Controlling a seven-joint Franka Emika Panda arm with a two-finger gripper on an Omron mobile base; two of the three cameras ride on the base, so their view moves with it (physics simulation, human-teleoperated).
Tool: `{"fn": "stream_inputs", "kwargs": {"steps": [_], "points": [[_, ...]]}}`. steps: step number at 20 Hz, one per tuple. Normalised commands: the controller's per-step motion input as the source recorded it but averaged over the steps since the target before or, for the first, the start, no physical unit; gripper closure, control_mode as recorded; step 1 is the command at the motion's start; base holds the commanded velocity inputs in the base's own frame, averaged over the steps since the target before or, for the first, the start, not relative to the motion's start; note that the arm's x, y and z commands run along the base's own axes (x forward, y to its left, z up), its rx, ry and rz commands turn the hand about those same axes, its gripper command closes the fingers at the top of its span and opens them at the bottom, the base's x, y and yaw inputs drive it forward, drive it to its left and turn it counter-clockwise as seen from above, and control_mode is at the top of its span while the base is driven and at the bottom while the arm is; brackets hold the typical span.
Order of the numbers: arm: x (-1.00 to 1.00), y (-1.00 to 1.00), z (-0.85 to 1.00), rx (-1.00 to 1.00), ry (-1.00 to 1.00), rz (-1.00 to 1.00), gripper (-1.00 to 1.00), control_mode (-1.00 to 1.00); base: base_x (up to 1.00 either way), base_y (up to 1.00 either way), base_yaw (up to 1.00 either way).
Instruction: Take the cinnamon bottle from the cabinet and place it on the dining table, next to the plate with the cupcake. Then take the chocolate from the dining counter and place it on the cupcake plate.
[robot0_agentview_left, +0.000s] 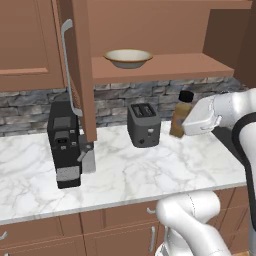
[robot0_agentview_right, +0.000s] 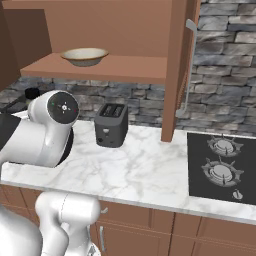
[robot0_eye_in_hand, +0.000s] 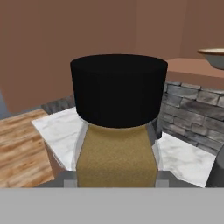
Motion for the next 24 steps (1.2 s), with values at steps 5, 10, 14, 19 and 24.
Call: {"fn": "stream_inputs", "kwargs": {"steps": [5,10,14,19,24], "points": [[0.00,0.00,0.00,0.00,0.00,0.00,1.00,1.00,-0.01,0.00,0.00],[0.00,0.00,0.00,0.00,0.00,0.00,1.00,1.00,-0.36,0.01,0.00],[0.00,0.00,0.00,0.00,0.00,0.00,1.00,1.00,-0.60,0.01,0.00],[0.00,0.00,0.00,0.00,0.00,0.00,1.00,1.00,-0.56,0.00,0.21],[0.00,0.00,0.00,0.00,0.00,0.00,1.00,1.00,-0.45,-0.06,0.76]]}}
